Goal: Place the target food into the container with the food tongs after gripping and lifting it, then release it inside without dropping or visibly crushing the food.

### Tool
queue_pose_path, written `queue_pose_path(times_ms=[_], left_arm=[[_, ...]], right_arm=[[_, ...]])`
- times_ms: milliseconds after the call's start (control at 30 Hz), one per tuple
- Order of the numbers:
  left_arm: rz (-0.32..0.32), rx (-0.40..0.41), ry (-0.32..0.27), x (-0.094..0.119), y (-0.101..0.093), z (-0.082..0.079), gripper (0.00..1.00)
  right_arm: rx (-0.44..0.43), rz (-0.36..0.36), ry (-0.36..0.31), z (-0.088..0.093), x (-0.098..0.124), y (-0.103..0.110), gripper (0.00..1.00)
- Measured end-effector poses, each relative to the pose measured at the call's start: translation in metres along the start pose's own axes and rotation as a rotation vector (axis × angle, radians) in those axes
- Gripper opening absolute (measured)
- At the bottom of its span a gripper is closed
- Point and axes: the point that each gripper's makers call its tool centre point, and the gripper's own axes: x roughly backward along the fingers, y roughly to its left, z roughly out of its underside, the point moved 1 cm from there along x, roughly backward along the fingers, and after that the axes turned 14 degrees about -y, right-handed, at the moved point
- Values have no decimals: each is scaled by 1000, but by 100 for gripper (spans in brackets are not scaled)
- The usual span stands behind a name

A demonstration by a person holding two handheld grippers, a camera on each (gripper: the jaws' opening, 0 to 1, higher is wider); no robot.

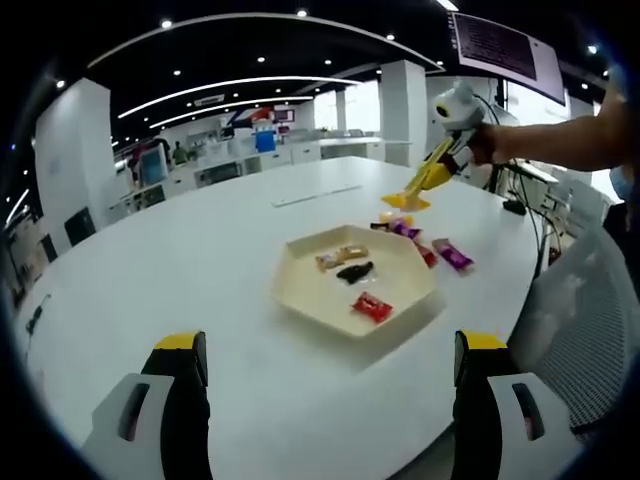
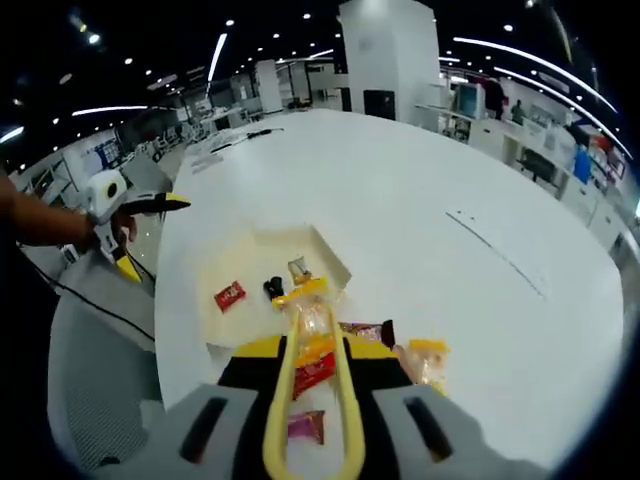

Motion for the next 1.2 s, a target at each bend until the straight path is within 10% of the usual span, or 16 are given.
queue_pose_path(times_ms=[400, 1200], left_arm=[[-8, -1, -34, 1, 1, -7, 99], [-16, 10, -49, 2, 2, -10, 99]], right_arm=[[69, -92, -10, -19, -58, 42, 22], [103, -127, -100, -25, -46, 46, 24]])
